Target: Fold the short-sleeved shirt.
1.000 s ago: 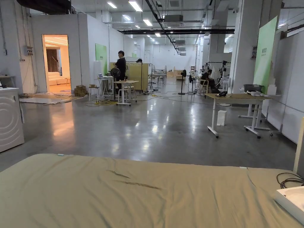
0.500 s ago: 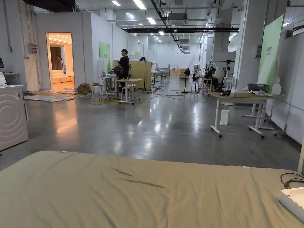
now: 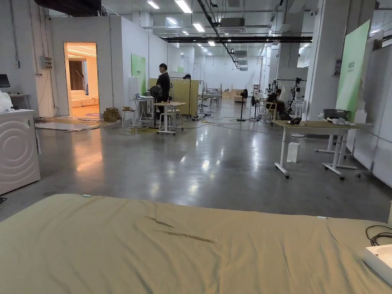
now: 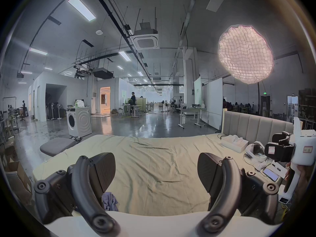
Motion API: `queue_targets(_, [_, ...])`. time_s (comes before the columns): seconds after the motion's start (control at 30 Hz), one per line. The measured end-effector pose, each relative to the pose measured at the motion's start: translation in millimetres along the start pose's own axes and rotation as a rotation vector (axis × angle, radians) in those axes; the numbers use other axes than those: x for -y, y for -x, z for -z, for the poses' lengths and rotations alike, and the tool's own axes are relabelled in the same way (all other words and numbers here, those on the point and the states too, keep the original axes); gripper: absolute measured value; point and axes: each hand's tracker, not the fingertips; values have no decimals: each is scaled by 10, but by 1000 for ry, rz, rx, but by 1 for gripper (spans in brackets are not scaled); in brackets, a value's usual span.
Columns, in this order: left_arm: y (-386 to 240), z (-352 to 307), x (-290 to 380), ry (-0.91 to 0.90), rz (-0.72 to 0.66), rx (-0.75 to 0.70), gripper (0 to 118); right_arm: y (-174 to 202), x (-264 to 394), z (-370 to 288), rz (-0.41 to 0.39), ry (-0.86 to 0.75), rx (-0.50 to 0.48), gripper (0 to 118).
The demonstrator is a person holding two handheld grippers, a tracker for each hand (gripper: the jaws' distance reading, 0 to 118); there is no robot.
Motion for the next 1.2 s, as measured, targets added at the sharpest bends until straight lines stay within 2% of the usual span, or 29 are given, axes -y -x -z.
queue_targets(0.37, [-24, -10, -24, -9, 21, 14, 102, 34, -25, -3, -35, -5, 25, 118])
queue_targets(0.63, [-24, -4, -29, -4, 18, 21, 102, -6, -57, 31, -12, 2, 14, 118])
queue_targets(0.7, [-15, 6, -37, 0, 1, 23, 102, 0, -76, 88, 35, 42, 23, 118])
queue_targets(0.83, [-5, 17, -49, 3, -10, 27, 102, -47, -130, 139, 253, 55, 3, 118])
queue_targets(0.87, [-3, 15, -53, 4, -10, 28, 102, -47, -158, 151, 277, 67, 22, 118])
queue_targets(0.93, [6, 14, -64, 10, -13, 28, 102, 6, -281, 183, 275, 124, 84, 118])
queue_targets(1.07, [31, 24, -69, 13, -30, 25, 102, 102, -400, 260, 198, 220, 174, 118])
queue_targets(1.2, [39, 30, -80, 12, -43, 27, 102, 151, -358, 287, 197, 244, 124, 118])
